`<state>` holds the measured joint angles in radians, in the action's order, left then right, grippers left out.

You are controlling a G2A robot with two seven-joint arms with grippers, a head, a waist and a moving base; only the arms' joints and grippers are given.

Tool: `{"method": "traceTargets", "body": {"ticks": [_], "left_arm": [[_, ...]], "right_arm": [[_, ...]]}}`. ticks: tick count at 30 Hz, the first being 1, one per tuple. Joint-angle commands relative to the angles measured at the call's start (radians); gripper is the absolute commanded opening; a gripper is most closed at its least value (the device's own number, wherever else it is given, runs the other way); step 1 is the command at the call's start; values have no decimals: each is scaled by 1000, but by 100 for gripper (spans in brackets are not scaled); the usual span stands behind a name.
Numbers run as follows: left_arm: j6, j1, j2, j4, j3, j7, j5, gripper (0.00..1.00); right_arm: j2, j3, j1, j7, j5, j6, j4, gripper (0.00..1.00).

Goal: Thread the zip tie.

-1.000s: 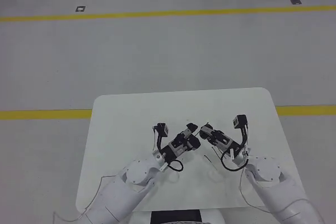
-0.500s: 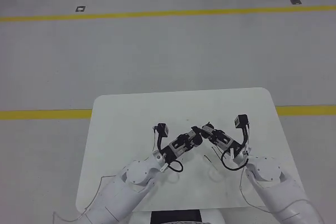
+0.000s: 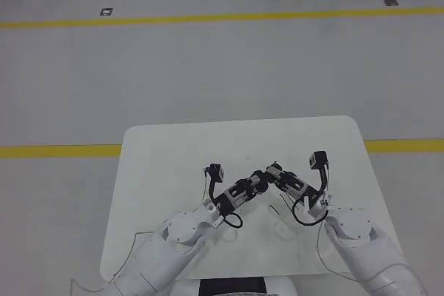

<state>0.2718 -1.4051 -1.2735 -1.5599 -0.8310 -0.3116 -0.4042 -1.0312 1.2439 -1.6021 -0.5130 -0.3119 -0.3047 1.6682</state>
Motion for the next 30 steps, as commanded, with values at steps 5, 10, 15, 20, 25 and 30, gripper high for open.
{"method": "traceTargets", "body": {"ticks": [5, 10, 15, 20, 25, 30], "left_arm": [[-5, -1, 1, 3, 0, 0, 3, 0], [-9, -1, 1, 3, 0, 2, 7, 0], [-13, 0, 1, 3, -1, 11, 17, 11], [-14, -2, 1, 0, -1, 20, 22, 16], [-13, -1, 0, 0, -1, 18, 20, 15], [-17, 0, 0, 3, -2, 19, 18, 12]], "right_arm": [[-3, 3, -3, -3, 5, -3, 3, 0], [-5, 7, -5, -6, 8, -8, 4, 0], [-6, 11, -8, -7, 21, -10, 9, 0], [-8, 14, -10, -8, 30, -8, 11, 0], [-9, 18, -12, -8, 37, -5, 12, 0], [-11, 21, -13, -8, 42, -6, 13, 0]]}}
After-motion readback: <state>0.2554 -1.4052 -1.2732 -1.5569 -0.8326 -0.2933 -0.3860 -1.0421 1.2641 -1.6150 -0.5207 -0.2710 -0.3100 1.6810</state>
